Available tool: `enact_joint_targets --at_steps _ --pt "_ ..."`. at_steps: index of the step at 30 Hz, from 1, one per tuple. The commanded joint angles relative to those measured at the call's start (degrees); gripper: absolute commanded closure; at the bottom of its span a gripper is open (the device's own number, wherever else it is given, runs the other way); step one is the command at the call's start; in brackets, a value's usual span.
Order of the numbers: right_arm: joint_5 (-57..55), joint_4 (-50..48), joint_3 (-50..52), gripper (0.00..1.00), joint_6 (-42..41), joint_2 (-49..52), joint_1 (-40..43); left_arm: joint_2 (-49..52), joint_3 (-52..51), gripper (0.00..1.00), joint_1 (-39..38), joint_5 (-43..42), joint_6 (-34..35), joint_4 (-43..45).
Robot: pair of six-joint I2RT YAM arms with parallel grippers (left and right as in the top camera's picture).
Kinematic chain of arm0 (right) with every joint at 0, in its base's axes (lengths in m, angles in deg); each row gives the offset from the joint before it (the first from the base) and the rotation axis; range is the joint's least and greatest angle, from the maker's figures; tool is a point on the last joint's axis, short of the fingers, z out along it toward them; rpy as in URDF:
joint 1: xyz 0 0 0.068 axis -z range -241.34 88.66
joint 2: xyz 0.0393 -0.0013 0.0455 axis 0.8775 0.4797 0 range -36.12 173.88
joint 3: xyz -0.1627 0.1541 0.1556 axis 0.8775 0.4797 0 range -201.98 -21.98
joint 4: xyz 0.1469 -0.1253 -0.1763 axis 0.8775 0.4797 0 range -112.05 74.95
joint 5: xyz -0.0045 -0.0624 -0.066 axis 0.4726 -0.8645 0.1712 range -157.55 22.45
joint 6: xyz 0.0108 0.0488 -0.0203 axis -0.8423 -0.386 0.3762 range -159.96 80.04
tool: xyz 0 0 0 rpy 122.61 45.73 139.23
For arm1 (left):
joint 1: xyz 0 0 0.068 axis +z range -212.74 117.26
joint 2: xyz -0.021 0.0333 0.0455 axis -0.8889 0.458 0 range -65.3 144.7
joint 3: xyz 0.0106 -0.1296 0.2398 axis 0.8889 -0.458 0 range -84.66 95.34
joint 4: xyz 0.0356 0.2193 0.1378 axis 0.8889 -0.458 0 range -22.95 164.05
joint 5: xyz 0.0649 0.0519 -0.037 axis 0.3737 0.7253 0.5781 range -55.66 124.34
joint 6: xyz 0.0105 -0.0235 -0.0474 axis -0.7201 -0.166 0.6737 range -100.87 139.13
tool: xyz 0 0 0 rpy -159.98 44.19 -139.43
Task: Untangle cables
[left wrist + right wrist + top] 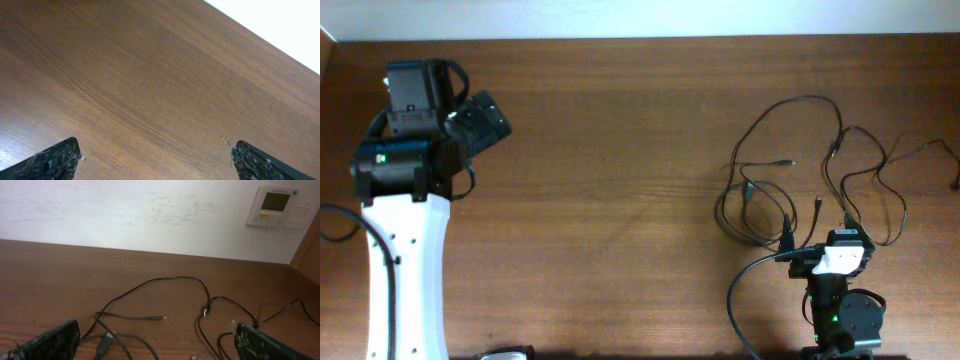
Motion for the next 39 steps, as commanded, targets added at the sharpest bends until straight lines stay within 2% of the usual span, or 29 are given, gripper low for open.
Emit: enact_joint_targets --at_steps 1,2,4,6,7,11,17,25,29,32,36,39 --pt "-1.7 0.4 0.3 0.01 -0.7 -0.5 0.3 -2.1 0.4 0.01 0.2 5.8 0.7 0.4" --pt "-1.7 0.4 0.3 0.02 -0.7 -0.5 0.3 -2.0 -0.4 0.02 0.2 3.7 0.8 0.7" --pt "-1.7 0.4 0.3 0.01 -0.7 -0.5 0.3 -2.0 -2.9 0.0 0.2 4.5 2.2 2.2" --pt "-1.7 0.4 0.3 0.01 -0.7 -0.5 0.3 -2.0 -10.4 0.02 0.2 2.8 4.9 9.1" --pt "-1.7 0.4 0.3 0.02 -0.7 -0.5 0.3 -2.0 -14.2 0.02 0.2 0.4 4.9 13.8" --pt "-1.7 0.4 0.3 0.02 -0.7 -0.5 0.3 -2.0 -36.0 0.02 0.2 -15.1 4.9 45.0" --pt "-1.7 0.4 0.3 0.02 -0.7 -0.5 0.3 -2.1 -55.1 0.02 0.2 -16.0 4.9 61.8" --pt "-1.7 0.4 0.3 0.02 -0.7 -0.5 0.3 -5.0 -76.5 0.02 0.2 -13.8 5.0 77.5" --pt "-1.7 0.4 0.3 0.02 -0.7 -0.5 0.3 -10.0 -84.4 0.02 0.2 -13.2 5.0 80.5" --pt "-1.7 0.4 0.3 0.01 -0.7 -0.5 0.3 -15.8 -91.8 0.02 0.2 -10.4 8.6 83.6" --pt "-1.7 0.4 0.3 0.02 -0.7 -0.5 0.3 -22.1 -91.7 0.02 0.2 -9.2 8.4 77.2" --pt "-1.7 0.4 0.3 0.01 -0.7 -0.5 0.3 -30.4 -91.7 0.02 0.2 -7.7 8.4 66.0"
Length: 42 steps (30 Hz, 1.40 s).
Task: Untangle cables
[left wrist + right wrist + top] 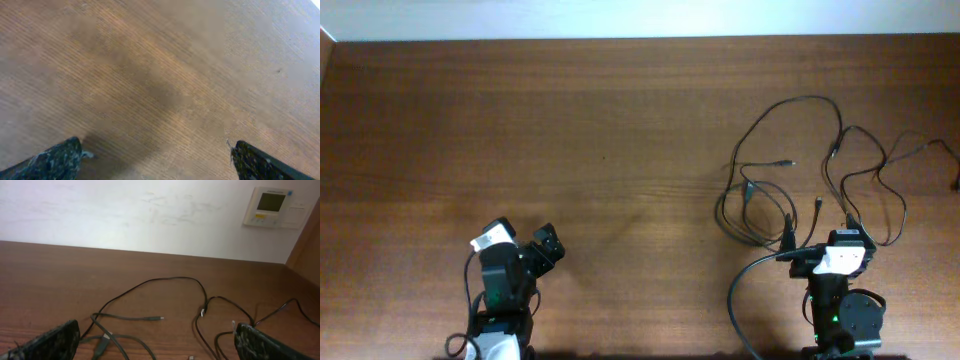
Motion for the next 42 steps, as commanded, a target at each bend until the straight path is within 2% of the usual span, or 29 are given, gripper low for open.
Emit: enact_joint_targets --at_steps 1,4,10,19,26,29,32,40,42 --pt "-0.9 0.4 0.3 0.01 -0.6 -0.4 0.3 -8.2 -2.5 0.02 0.1 2.4 1.9 -12.6" --pt "-0.9 0.4 0.3 0.01 -0.7 -0.4 0.3 -14.3 -2.5 0.02 0.1 2.1 1.4 -17.3" --pt "-0.9 0.4 0.3 0.02 -0.7 -0.4 0.3 -28.3 -2.4 0.02 0.0 -0.3 -0.3 -17.3" --pt "-0.9 0.4 0.3 0.01 -0.6 -0.4 0.3 -43.9 -2.4 0.02 -2.7 0.9 -2.3 -17.3" --pt "-0.9 0.4 0.3 0.01 -0.6 -0.4 0.3 -51.4 -2.4 0.02 -2.7 0.8 -33.5 -17.3" --pt "-0.9 0.4 0.3 0.01 -0.6 -0.4 0.3 -53.5 -2.4 0.02 -2.7 0.7 -40.4 -17.3" --pt "-0.9 0.4 0.3 0.02 -0.6 -0.4 0.3 -55.9 -2.4 0.02 -3.3 0.9 -43.3 -17.3" --pt "-0.9 0.4 0.3 0.01 -0.6 -0.4 0.3 -55.8 -2.4 0.02 -3.3 1.8 -43.2 -17.3" --pt "-0.9 0.4 0.3 0.01 -0.6 -0.4 0.3 -55.8 -2.5 0.02 -3.3 3.1 -40.0 -17.3"
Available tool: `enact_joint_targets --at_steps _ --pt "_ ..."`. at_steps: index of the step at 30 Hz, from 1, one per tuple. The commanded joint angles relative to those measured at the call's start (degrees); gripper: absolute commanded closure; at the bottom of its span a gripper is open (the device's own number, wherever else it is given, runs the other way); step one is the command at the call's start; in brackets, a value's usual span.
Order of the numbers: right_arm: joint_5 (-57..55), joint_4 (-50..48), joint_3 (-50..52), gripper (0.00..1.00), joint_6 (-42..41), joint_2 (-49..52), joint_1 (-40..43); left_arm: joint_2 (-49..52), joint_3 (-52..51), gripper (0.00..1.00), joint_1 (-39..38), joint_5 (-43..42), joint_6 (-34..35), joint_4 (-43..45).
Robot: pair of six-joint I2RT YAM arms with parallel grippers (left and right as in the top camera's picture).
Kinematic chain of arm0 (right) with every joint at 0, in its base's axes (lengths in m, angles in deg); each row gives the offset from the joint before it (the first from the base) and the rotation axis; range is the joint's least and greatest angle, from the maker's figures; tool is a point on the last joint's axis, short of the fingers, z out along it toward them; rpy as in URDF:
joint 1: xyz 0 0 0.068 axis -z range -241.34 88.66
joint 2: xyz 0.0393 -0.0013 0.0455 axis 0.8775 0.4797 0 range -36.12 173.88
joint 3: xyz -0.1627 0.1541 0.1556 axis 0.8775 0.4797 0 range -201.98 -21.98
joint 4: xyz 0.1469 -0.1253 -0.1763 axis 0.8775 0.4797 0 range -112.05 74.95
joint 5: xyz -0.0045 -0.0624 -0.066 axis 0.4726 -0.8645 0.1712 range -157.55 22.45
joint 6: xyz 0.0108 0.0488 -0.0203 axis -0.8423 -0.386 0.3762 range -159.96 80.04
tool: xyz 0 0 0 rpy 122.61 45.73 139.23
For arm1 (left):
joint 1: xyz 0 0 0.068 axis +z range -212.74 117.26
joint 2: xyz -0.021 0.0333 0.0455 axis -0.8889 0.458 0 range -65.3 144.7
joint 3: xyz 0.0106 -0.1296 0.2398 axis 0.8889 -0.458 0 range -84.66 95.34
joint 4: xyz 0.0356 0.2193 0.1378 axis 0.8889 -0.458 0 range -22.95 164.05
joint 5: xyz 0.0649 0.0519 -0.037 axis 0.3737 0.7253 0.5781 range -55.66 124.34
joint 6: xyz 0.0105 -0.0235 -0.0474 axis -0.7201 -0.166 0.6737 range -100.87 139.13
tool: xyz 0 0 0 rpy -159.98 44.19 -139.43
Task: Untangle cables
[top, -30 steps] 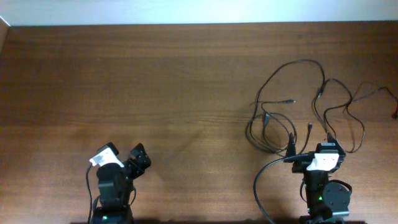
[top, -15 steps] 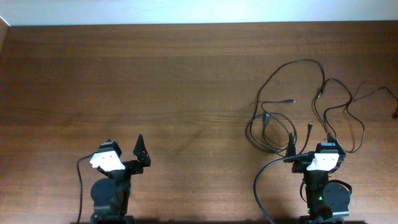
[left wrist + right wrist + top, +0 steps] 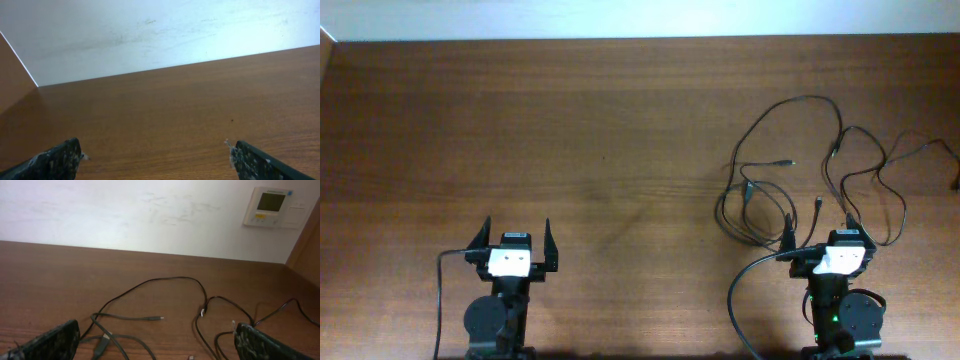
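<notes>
A tangle of thin black cables (image 3: pixel 800 170) lies on the right side of the wooden table, seen too in the right wrist view as black cables (image 3: pixel 170 282) with loose plug ends. My right gripper (image 3: pixel 820 233) sits at the front right, just short of the tangle, open and empty; its fingertips (image 3: pixel 250 342) frame the cables in the right wrist view. At the front left my left gripper (image 3: pixel 515 240) is open over bare wood, far from the cables; the left wrist view shows fingertips (image 3: pixel 55 160) wide apart with nothing between.
The table (image 3: pixel 620 130) is brown wood with a white wall behind. A wall-mounted thermostat panel (image 3: pixel 272 207) shows in the right wrist view. One cable end reaches the right edge (image 3: pixel 955 183).
My left arm has settled upright at the front left, its gripper now pointing at the back wall instead of down at the wood. The right arm and the cables have not moved.
At first my left arm stretched to the far left of the table, gripper open over bare wood. Then it was folded back at the front left, tilted. Now it rests squarely at the front left. The right gripper stayed open by the tangle throughout.
</notes>
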Motion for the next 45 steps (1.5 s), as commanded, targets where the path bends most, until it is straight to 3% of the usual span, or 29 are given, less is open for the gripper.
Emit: enact_joint_targets --at_steps 1,4,45 --pt "-0.9 0.5 0.3 0.02 -0.7 -0.4 0.3 -0.6 -0.4 0.02 -0.2 3.3 4.5 0.1" --pt "-0.9 0.5 0.3 0.02 -0.7 -0.4 0.3 -0.6 -0.4 0.01 -0.2 4.4 8.0 0.2" --pt "-0.9 0.5 0.3 0.02 -0.7 -0.3 0.3 -0.6 -0.4 0.02 -0.2 3.6 8.0 0.2"
